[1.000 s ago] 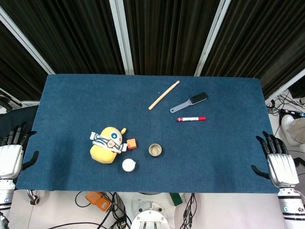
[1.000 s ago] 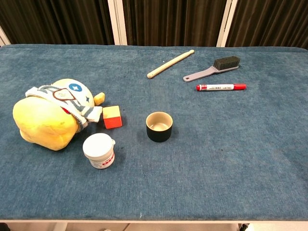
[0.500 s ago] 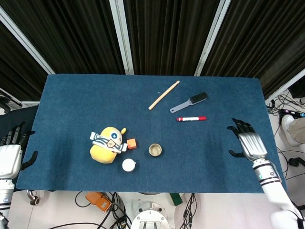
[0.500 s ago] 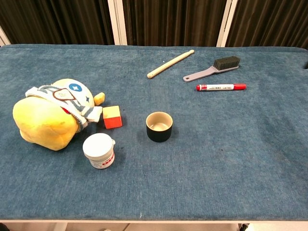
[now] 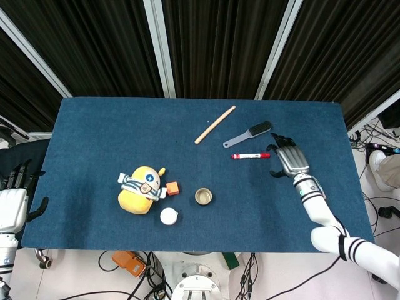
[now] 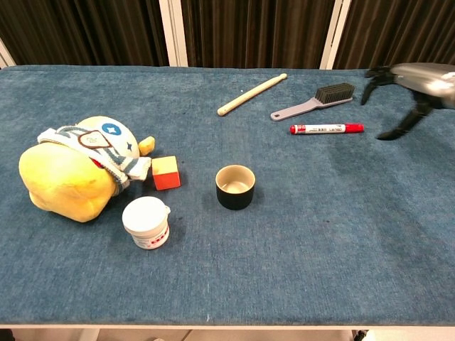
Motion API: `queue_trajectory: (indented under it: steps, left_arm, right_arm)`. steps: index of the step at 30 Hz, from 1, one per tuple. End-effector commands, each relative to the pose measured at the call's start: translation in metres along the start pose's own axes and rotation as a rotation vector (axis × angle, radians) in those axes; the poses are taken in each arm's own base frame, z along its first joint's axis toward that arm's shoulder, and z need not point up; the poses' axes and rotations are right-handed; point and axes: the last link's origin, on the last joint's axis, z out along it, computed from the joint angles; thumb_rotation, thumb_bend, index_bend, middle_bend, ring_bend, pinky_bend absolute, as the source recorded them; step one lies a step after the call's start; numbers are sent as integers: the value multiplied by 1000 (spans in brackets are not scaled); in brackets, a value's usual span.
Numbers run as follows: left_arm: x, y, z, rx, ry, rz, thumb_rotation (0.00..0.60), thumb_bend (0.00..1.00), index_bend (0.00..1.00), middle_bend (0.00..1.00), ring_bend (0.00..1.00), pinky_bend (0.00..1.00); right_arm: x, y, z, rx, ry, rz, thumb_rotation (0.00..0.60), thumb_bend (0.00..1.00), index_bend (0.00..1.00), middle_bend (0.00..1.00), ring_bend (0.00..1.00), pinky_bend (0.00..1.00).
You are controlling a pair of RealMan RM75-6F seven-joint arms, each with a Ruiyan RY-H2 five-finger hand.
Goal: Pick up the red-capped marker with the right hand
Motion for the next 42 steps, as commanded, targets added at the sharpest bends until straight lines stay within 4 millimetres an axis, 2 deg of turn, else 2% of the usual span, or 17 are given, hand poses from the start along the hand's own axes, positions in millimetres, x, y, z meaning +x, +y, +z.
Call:
queue_trajectory:
  steps: [1,7,13,23,42]
  left_arm:
    - [-1,0,0,-1,-3,2,600,330,214,0,0,170]
    - [-2,0,1,-2,-10,7,600,332,214,0,0,170]
    - [-3,0,1,-3,-19,9,600,334,214,0,0,170]
    - [-4,0,1,1,-22,11,600,337,214,0,0,170]
    - [-4,0,1,6,-22,8,600,337,214,0,0,170]
  right_arm:
    - [-5,-15,25,-1,-32,17,600,300,390,87,129,147]
    - [-8,-27,49,-6,-58,9,600,300,414,87,129,147]
    - [-7,-35,61,2,-69,-12,600,305,452,86,129,147]
    - [-9,-47,72,10,-92,-21,600,372,531,87,129,147]
    - [-19,-59,84,13,-128,-63,600,419,621,87,129,148]
